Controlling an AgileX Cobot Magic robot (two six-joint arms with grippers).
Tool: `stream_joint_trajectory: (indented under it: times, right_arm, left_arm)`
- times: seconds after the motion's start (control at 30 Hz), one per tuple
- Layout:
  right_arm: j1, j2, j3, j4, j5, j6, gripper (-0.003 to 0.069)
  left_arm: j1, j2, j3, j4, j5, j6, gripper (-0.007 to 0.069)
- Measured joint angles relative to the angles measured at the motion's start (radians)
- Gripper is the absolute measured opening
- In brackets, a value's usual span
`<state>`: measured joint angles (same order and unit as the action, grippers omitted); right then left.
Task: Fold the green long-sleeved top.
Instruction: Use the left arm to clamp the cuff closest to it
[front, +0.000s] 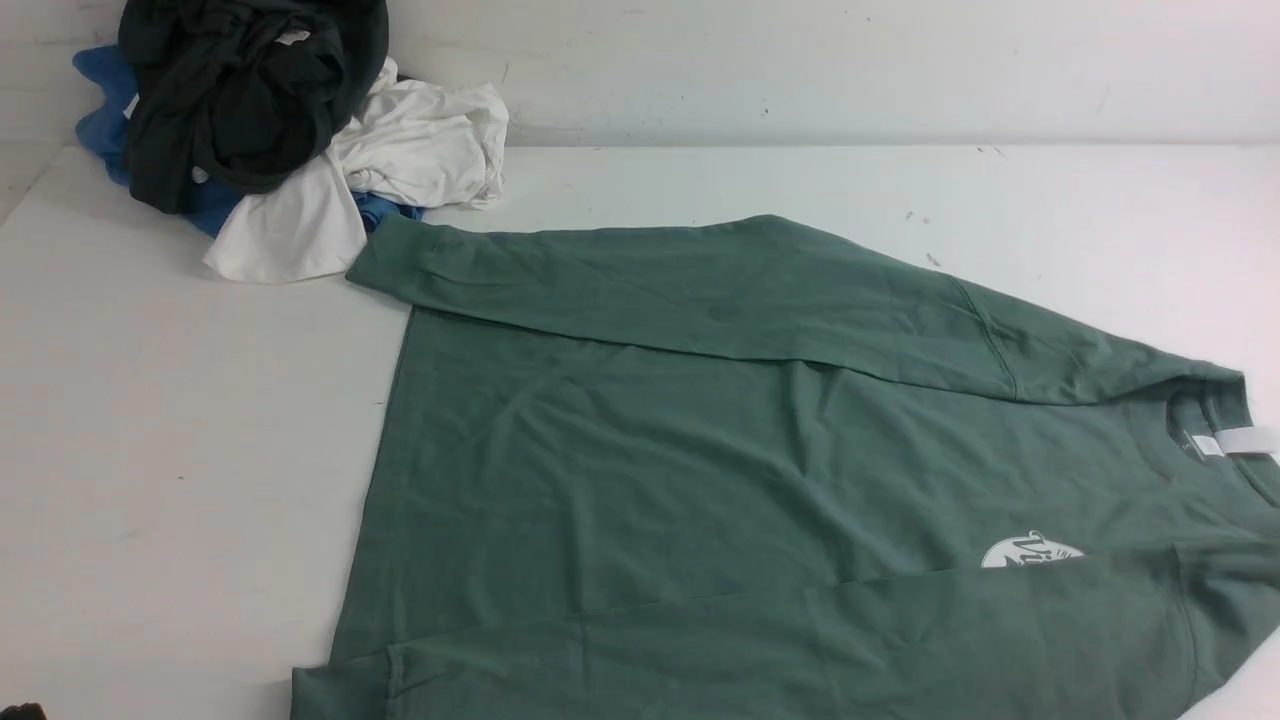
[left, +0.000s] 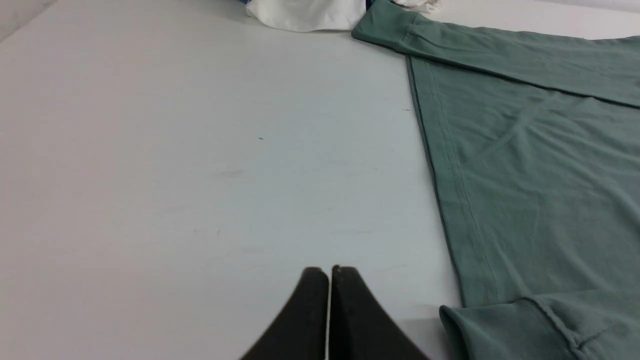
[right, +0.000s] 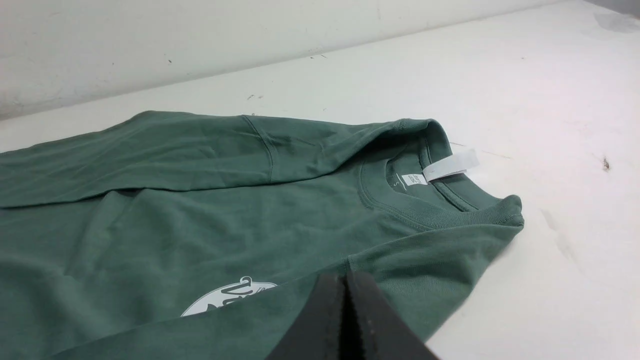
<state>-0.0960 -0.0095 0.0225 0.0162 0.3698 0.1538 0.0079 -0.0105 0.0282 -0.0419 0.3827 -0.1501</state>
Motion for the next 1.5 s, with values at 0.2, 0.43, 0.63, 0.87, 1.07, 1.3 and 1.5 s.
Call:
stream_joint_trajectory:
  times: [0.2, 0.43, 0.63, 0.87, 1.07, 1.3, 1.5]
  right_arm:
    - [0.000, 0.000, 0.000, 0.000, 0.000, 0.000, -0.0015]
    - [0.000, 0.000, 0.000, 0.000, 0.000, 0.000, -0.0015]
    - [0.000, 0.000, 0.000, 0.000, 0.000, 0.000, -0.0015]
    - [0.000, 0.000, 0.000, 0.000, 0.000, -0.001, -0.0015]
    - [0.000, 0.000, 0.000, 0.000, 0.000, -0.001, -0.0015]
    - [0.000, 0.000, 0.000, -0.004, 0.000, -0.009, -0.0015]
    - [0.000, 0.000, 0.000, -0.027, 0.000, -0.022, -0.0015]
  left_arm:
    - [0.000, 0.000, 0.000, 0.000, 0.000, 0.000, -0.0007]
    - [0.000, 0.000, 0.000, 0.000, 0.000, 0.000, -0.0007]
    - [0.000, 0.000, 0.000, 0.000, 0.000, 0.000, -0.0007]
    - [0.000, 0.000, 0.000, 0.000, 0.000, 0.000, -0.0007]
    - [0.000, 0.000, 0.000, 0.000, 0.000, 0.000, -0.0007]
    - [0.000, 0.000, 0.000, 0.000, 0.000, 0.001, -0.0007]
    - [0.000, 0.000, 0.000, 0.000, 0.000, 0.019, -0.0007]
